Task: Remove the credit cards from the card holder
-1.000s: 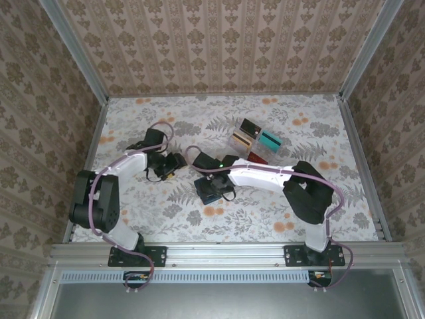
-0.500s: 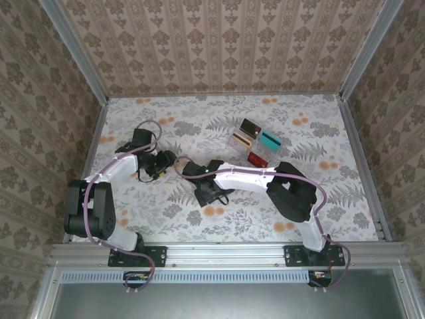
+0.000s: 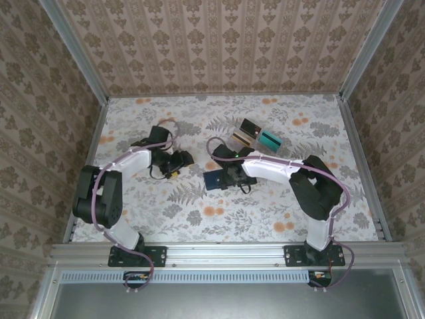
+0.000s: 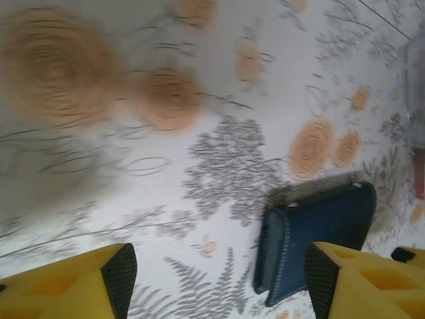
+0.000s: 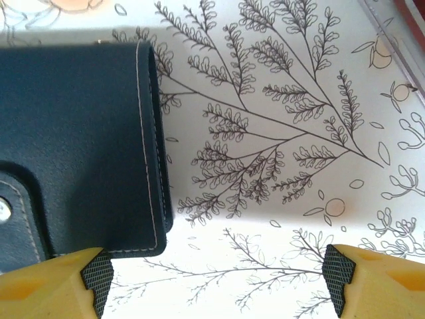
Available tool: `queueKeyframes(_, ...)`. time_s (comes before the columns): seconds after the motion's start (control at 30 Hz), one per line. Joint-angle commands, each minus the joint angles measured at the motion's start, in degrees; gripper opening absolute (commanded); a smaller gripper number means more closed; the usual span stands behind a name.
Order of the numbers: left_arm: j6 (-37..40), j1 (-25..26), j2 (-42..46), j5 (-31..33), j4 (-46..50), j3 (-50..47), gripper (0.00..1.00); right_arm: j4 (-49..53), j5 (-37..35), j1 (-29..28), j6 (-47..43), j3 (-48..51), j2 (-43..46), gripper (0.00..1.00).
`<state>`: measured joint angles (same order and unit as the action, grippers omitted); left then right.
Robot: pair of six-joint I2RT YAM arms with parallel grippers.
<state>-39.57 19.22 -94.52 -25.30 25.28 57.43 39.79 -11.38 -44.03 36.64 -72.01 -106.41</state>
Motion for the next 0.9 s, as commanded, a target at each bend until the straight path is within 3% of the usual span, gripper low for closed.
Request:
queueKeyframes(0.0, 2.44, 2.37, -2.36, -1.07, 0.46, 4.32, 0.72, -5.65, 4.29, 0.65, 4.08, 2.92, 3.89, 0.84)
queueKeyframes(0.17, 3.88, 5.01, -7.35, -2.2, 1.23, 9.23, 0.75, -15.59, 11.27, 3.57, 9.8, 9.34, 7.91, 0.77)
queueKeyframes(0.4, 7.17, 9.53, -14.87, -3.73, 5.46, 17.07, 0.75, -18.44, 11.75, 4.13, 13.39, 12.41, 10.42, 0.73)
queueKeyframes(0.87, 5.5, 13.23, -13.35, -4.73, 4.19, 11.68, 0.75, -20.36, 11.78, 6.33, 18.86, 16.1, 13.22, 0.68)
